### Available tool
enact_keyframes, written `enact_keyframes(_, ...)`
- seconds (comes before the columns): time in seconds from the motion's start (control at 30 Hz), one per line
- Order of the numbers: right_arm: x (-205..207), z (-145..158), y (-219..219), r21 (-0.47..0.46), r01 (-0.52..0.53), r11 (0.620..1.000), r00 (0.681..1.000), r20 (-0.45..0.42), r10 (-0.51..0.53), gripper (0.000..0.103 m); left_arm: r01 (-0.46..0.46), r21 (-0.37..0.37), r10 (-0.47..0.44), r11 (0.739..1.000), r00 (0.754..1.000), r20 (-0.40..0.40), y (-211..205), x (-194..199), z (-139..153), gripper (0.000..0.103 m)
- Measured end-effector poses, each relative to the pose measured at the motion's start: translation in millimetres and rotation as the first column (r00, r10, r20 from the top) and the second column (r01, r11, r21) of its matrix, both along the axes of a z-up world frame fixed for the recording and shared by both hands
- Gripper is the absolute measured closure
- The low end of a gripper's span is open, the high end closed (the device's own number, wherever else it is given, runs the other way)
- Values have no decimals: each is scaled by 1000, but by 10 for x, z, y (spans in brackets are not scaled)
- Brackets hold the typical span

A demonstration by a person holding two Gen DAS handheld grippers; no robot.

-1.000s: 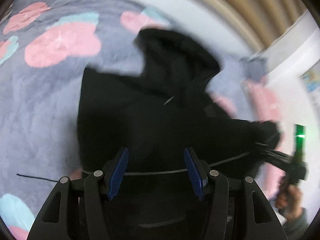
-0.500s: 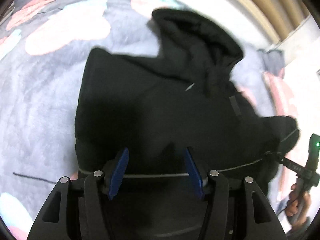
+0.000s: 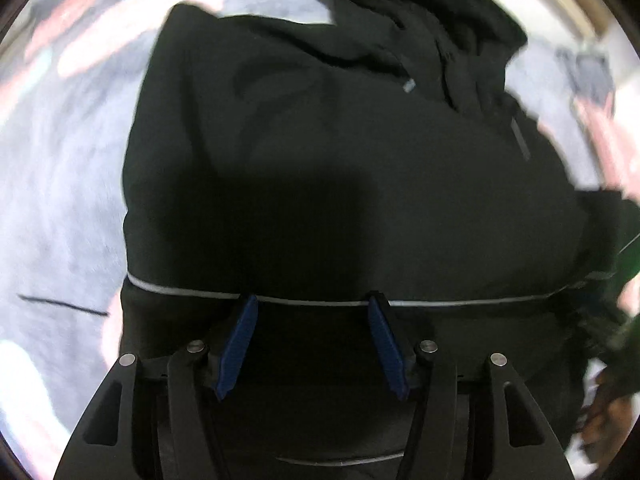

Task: Fold large clothes
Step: 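Grasp the other sleeve cuff with the right tool and lift it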

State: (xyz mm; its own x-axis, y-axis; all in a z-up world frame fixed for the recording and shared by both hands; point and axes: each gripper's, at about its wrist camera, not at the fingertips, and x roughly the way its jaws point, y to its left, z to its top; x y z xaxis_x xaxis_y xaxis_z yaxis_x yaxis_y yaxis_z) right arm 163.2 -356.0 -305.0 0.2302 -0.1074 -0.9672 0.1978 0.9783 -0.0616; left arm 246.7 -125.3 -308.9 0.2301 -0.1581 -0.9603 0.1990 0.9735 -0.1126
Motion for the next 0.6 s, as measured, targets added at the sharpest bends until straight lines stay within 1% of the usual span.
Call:
enact_keyframes(0.03, -6, -1, -11, 6, 0, 1000, 1000, 0, 0, 42, 13, 35, -13, 999, 1000, 7, -77, -4, 6, 38)
enact_keyframes(0.1, -31, 2, -23, 12, -6, 1000, 1000, 7, 6, 42, 11, 65, -12, 998, 1000, 18, -150, -18, 37, 38)
enact_keyframes(0.17, -57, 59, -20, 14, -18, 1000, 1000, 4, 18, 42, 5, 41, -6, 999, 1000, 10, -171, -52, 100, 38)
enact_keyframes(0.2, -118, 149, -35, 22, -24, 999, 1000, 10, 24, 42, 7, 13, -7, 1000, 1000, 5, -184, -93, 160, 38)
enact_keyframes(0.23, -166, 236, -48, 41, -27, 999, 999, 27, 26, 42, 11, 0, -11, 1000, 1000, 6, -197, -125, 203, 38)
enact_keyframes(0.33, -368, 543, -183, 150, -7, 989, 993, 114, -11, 42, 55, -1, -55, 998, 998, 30, -307, -290, 365, 38)
enact_keyframes(0.37, -462, 639, -283, 161, 10, 987, 991, 134, -32, 42, 70, -1, -70, 998, 997, 36, -349, -341, 402, 38)
enact_keyframes(0.47, -687, 859, -645, 151, 61, 987, 981, 174, -88, 42, 105, -15, -105, 994, 994, 35, -478, -456, 476, 38)
enact_keyframes(0.53, -784, 966, -942, 132, 106, 986, 973, 189, -130, 42, 122, -25, -121, 992, 992, 37, -580, -522, 504, 38)
enact_keyframes(0.57, -851, 1023, -1161, 119, 140, 983, 967, 195, -161, 42, 131, -31, -130, 991, 991, 38, -658, -540, 517, 38)
enact_keyframes(0.6, -877, 1021, -1354, 103, 164, 981, 963, 199, -182, 42, 144, -39, -142, 989, 989, 37, -718, -560, 521, 38)
